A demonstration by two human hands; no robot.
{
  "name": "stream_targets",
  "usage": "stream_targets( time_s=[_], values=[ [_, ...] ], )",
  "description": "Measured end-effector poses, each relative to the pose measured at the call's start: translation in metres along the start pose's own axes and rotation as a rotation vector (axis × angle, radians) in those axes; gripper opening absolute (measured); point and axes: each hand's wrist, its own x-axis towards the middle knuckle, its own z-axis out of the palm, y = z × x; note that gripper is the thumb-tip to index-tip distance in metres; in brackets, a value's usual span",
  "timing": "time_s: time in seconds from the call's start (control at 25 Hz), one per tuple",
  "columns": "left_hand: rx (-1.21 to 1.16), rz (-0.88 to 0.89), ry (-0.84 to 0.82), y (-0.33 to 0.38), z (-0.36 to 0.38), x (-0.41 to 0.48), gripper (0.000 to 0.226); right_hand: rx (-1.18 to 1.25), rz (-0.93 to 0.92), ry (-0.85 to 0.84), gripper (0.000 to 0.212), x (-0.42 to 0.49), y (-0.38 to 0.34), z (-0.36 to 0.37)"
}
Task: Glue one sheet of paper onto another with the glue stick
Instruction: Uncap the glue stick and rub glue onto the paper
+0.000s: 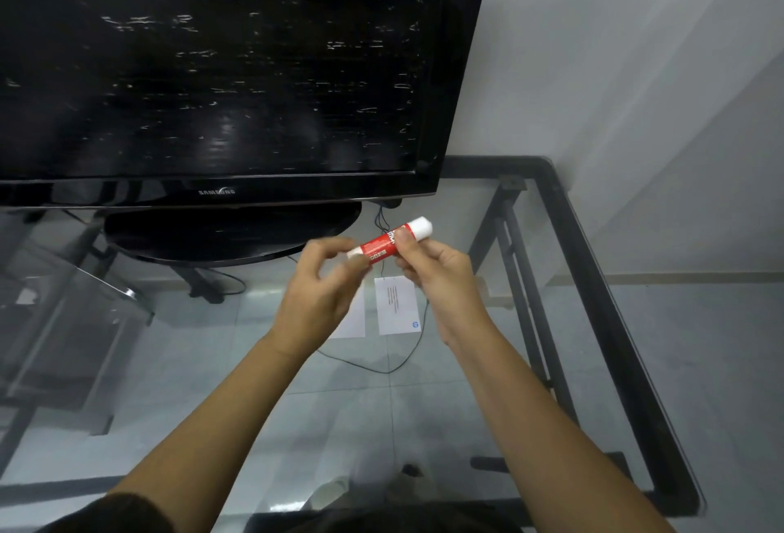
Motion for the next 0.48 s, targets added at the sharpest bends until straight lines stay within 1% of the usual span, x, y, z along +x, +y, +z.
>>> stream_targets(
  time_s=[0.04, 0.08, 0.12, 0.16, 0.2, 0.24, 0.28, 0.32, 0.4, 0.44, 0.48],
  values=[
    [-0.101, -0.055, 0.004, 0.001, -0.001, 0.001, 0.028, 0.001, -0.013, -0.001, 0.026, 0.0, -0.002, 0.0],
    [-0.354, -0.248, -0.014, 0.008, -0.003, 0.005, 0.032, -0.006, -0.027, 0.002, 0.025, 0.0, -0.004, 0.001],
    [-0.65, -0.465, -0.074, 0.015, -0.003, 0.007, 0.036, -0.019, -0.04, 0.005, 0.026, -0.001, -0.006, 0.001],
    [-0.871, -0.599, -0.117, 0.015, -0.001, 0.007, 0.037, -0.029, -0.049, 0.008, 0.028, -0.001, -0.007, 0.001],
    [-0.956, -0.629, -0.151, 0.011, 0.001, 0.006, 0.032, -0.034, -0.053, 0.012, 0.027, -0.002, -0.007, 0.001],
    [-0.961, -0.615, -0.161, 0.011, 0.002, 0.006, 0.023, -0.033, -0.053, 0.016, 0.025, -0.002, -0.008, 0.001],
    [-0.894, -0.542, -0.144, 0.013, 0.002, 0.006, 0.014, -0.026, -0.05, 0.019, 0.022, -0.002, -0.01, 0.001],
    [-0.708, -0.369, -0.094, 0.013, 0.0, 0.004, 0.01, -0.019, -0.04, 0.02, 0.023, -0.002, -0.011, 0.001],
    [-0.02, 0.205, 0.102, 0.0, 0.002, 0.0, 0.021, -0.017, -0.007, 0.013, 0.034, -0.003, -0.012, 0.003],
    [0.268, 0.446, 0.16, -0.008, 0.0, 0.0, 0.029, -0.018, 0.012, 0.007, 0.039, -0.003, -0.013, 0.004],
    [0.381, 0.563, 0.178, -0.013, -0.001, 0.0, 0.035, -0.017, 0.023, 0.001, 0.041, -0.004, -0.013, 0.004]
  ],
)
